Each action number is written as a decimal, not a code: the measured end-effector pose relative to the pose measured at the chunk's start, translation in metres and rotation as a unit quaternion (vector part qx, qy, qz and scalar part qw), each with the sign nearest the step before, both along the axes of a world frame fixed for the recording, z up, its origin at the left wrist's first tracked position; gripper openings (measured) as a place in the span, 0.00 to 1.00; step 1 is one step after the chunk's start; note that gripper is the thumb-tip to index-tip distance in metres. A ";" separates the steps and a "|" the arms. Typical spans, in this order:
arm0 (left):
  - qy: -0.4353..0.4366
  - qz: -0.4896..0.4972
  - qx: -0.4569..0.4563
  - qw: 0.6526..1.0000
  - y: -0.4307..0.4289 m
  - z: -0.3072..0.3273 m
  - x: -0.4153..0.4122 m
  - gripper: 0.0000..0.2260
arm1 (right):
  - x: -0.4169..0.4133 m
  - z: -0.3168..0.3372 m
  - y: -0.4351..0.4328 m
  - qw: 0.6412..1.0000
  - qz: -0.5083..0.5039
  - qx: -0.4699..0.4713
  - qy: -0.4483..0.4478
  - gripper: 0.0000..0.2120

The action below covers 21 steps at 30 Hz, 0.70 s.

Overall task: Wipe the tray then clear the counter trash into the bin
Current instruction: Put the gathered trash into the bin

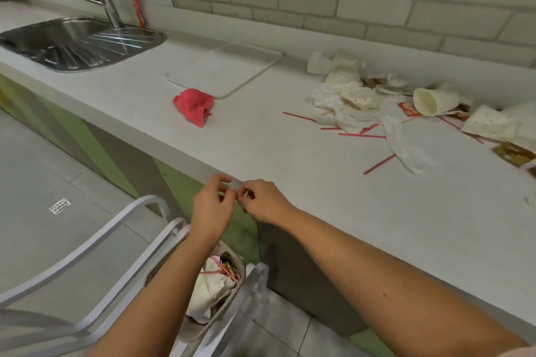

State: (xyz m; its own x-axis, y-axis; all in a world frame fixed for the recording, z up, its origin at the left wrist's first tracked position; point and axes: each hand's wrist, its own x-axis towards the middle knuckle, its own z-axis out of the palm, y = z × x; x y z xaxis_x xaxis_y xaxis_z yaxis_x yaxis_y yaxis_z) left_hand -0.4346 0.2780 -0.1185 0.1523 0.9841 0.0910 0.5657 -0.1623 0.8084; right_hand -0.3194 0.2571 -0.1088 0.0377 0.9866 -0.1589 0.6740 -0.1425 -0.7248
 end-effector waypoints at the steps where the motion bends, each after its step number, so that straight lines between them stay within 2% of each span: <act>1: -0.008 -0.013 0.011 1.000 -0.003 0.005 0.011 0.08 | 0.010 0.006 -0.005 1.000 -0.012 0.010 -0.012 0.08; 8: -0.042 -0.103 0.059 0.992 -0.035 0.033 0.113 0.07 | 0.092 0.040 -0.060 0.986 -0.134 0.043 -0.091 0.10; 13: -0.038 -0.216 0.076 0.973 -0.077 0.037 0.191 0.06 | 0.160 0.048 -0.117 0.962 -0.233 0.033 -0.136 0.12; 21: -0.003 -0.350 0.039 0.936 -0.146 0.045 0.285 0.10 | 0.252 0.047 -0.204 0.910 -0.376 0.013 -0.172 0.12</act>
State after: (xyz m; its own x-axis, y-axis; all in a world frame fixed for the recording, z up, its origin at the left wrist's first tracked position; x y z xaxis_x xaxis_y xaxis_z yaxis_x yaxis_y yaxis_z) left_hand -0.1496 0.1316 -0.0737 0.7563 0.6340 0.1617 0.2949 -0.5509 0.7807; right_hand -0.0671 0.0530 -0.0616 0.7472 0.6645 0.0126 0.5809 -0.6438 -0.4980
